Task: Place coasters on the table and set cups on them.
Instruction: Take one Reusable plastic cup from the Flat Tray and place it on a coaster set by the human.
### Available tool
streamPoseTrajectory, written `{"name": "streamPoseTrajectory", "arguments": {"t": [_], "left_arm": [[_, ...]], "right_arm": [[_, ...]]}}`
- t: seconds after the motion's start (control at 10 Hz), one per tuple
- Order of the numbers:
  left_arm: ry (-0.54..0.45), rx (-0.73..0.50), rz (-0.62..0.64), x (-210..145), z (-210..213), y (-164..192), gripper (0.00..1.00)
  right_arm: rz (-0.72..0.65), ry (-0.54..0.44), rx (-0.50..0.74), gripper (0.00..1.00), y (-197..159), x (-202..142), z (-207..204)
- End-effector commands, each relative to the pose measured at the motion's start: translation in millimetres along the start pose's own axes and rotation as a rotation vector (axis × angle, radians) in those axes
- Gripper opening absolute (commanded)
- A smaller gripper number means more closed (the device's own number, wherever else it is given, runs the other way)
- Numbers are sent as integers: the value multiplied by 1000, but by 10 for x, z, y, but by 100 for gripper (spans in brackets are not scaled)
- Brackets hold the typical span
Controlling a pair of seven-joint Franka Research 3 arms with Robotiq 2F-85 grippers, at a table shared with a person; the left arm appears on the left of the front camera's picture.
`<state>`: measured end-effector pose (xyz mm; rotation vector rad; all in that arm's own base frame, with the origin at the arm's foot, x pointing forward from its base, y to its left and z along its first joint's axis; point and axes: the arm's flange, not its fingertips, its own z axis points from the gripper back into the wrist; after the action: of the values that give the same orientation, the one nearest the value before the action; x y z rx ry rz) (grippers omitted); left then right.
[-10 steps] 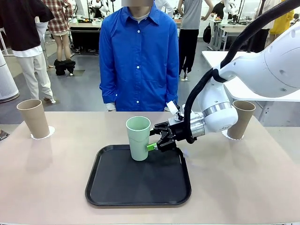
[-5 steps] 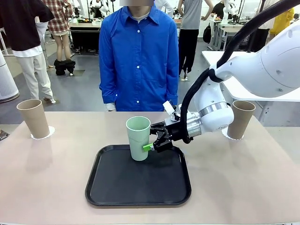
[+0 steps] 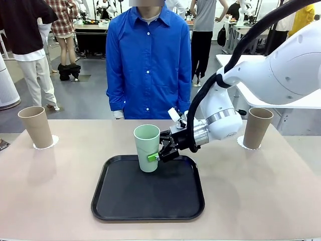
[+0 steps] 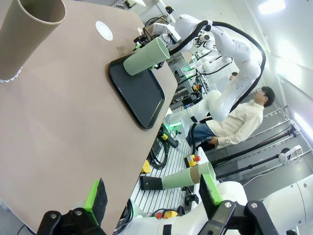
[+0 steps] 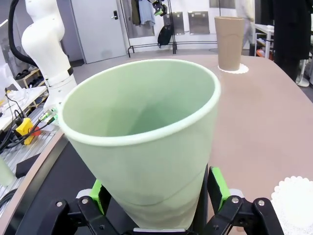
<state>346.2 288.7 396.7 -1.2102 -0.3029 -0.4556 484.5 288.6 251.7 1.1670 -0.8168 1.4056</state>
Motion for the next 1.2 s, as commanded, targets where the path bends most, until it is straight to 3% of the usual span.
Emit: {"name": "streamPoseTrajectory", "arguments": {"t": [0.0,0.1,0.2,0.3,0.5,0.6,0.9,1.1], "left_arm": [[-1,4,2,3,9,-18,100],[-1,4,2,3,9,-18,100],[-1,4,2,3,9,-18,100],[-1,4,2,3,9,-18,100],[-1,4,2,3,9,-18,100],[-1,4,2,3,9,-18,100],[-1,4,2,3,9,-18,100],[-1,4,2,3,9,-18,100]], "right_arm": [[0,16,50,100,-94,-25,-21],[14,21,56,42,-100,-41,-9],[17,25,61,41,-106,-52,0],[18,24,57,0,-112,-58,-2],[15,10,46,0,-102,-45,0],[-9,-4,45,68,-68,-6,9],[-14,-71,38,68,312,543,168],[-38,-33,29,68,545,888,246]]}}
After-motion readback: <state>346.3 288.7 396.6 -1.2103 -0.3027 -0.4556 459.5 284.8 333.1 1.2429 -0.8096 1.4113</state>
